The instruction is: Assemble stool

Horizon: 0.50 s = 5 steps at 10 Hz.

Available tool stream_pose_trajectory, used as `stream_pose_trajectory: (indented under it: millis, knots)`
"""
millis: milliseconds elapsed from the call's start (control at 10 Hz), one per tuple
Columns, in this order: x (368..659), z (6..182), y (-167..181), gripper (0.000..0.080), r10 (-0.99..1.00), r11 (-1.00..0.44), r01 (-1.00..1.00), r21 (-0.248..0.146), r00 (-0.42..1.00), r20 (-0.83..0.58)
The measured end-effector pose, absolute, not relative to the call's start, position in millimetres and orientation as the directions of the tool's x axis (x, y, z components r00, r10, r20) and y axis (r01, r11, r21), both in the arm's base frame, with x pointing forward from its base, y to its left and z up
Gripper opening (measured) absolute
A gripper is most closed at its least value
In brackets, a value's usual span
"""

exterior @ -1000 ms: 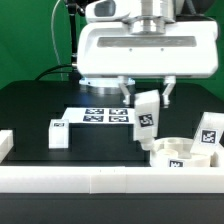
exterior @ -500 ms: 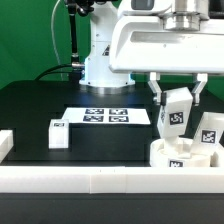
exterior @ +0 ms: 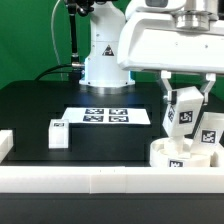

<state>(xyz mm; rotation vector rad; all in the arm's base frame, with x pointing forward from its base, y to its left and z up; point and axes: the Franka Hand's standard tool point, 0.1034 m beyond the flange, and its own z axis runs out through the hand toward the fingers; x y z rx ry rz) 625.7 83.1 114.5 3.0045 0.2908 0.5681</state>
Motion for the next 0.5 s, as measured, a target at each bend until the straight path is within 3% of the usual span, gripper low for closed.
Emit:
stream_pose_trajectory:
  millis: [200,500]
  knots:
    - [625.4,114.0,82.5,0.0327,0.196,-0.980,0.171,0.103,0.915,0.353]
    - [627.7,107.9,72.2,0.0327,0.362,-0.931,0.316,0.182,0.858,0.365]
